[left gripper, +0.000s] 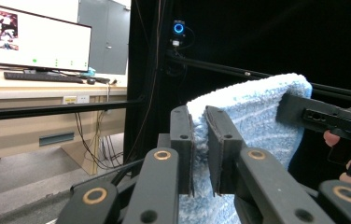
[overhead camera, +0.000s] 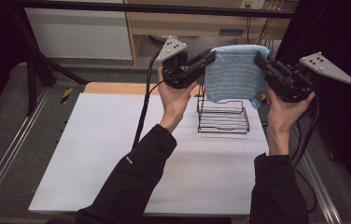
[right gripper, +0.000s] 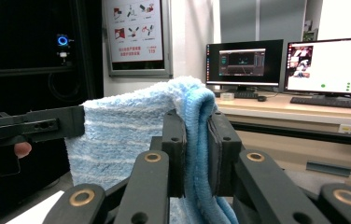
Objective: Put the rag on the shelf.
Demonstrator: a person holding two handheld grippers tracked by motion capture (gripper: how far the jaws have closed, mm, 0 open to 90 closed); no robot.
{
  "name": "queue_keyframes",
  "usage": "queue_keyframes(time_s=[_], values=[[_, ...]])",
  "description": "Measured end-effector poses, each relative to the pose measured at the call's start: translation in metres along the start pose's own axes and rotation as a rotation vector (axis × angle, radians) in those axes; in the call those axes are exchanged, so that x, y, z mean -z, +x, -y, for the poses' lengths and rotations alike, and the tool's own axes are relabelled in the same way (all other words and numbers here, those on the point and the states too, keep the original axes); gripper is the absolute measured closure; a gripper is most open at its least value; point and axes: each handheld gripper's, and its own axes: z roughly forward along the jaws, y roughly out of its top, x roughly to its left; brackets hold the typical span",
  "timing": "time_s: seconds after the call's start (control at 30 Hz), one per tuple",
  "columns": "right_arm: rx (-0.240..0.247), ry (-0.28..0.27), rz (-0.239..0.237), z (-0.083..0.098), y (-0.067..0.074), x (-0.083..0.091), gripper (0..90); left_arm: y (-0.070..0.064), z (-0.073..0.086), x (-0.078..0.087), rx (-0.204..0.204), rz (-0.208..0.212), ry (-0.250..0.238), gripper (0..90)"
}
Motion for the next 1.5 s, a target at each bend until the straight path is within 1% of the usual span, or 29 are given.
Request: queue_keyframes(time_s=[0.2,0.37,0.5,0.6,0.73,0.77,0.87,1.0,1.07,1.1,1.2,1.23,1.3,1.43,1.5], values=[[0.008,-0.005,0.001,-0.008,-0.006,-0.008,79.6,0.005,-0.008,-0.008,0.024,0.005,-0.017,81.5],[0.008,-0.013,0.009,-0.015,-0.011,-0.015,79.6,0.007,-0.016,-0.015,0.013,-0.008,-0.019,81.5],[0.003,-0.024,0.010,-0.020,-0.016,-0.021,79.6,0.008,-0.023,-0.021,0.019,-0.009,-0.026,81.5],[-0.001,-0.032,0.015,-0.023,-0.020,-0.025,79.6,0.008,-0.026,-0.025,0.000,-0.015,-0.025,81.5],[-0.002,-0.037,0.018,-0.026,-0.025,-0.030,79.6,0.010,-0.029,-0.030,0.009,-0.011,-0.030,81.5],[-0.001,-0.035,0.021,-0.027,-0.026,-0.031,79.5,0.010,-0.030,-0.032,0.004,-0.011,-0.025,81.5],[0.007,-0.037,0.027,-0.030,-0.028,-0.035,79.6,0.012,-0.031,-0.035,0.003,-0.017,-0.030,81.5],[0.002,-0.030,0.028,-0.030,-0.033,-0.043,79.5,0.018,-0.033,-0.040,0.016,-0.023,-0.029,81.5],[-0.001,-0.031,0.026,-0.030,-0.034,-0.046,79.5,0.020,-0.034,-0.042,0.007,-0.028,-0.027,81.5],[0.002,-0.033,0.026,-0.030,-0.035,-0.048,79.6,0.021,-0.034,-0.044,-0.002,-0.039,-0.022,81.5],[0.004,-0.025,0.032,-0.029,-0.038,-0.054,79.5,0.024,-0.034,-0.048,-0.010,-0.045,-0.016,81.5],[-0.002,-0.023,0.031,-0.029,-0.040,-0.057,79.5,0.025,-0.034,-0.048,-0.019,-0.049,-0.011,81.5],[0.002,-0.020,0.031,-0.029,-0.041,-0.061,79.6,0.028,-0.034,-0.050,-0.035,-0.062,-0.006,81.5],[0.017,-0.010,0.026,-0.026,-0.041,-0.068,79.5,0.035,-0.030,-0.052,-0.029,-0.063,-0.006,81.4],[0.021,0.001,0.026,-0.021,-0.043,-0.070,79.5,0.038,-0.026,-0.054,-0.033,-0.065,0.008,81.4]])
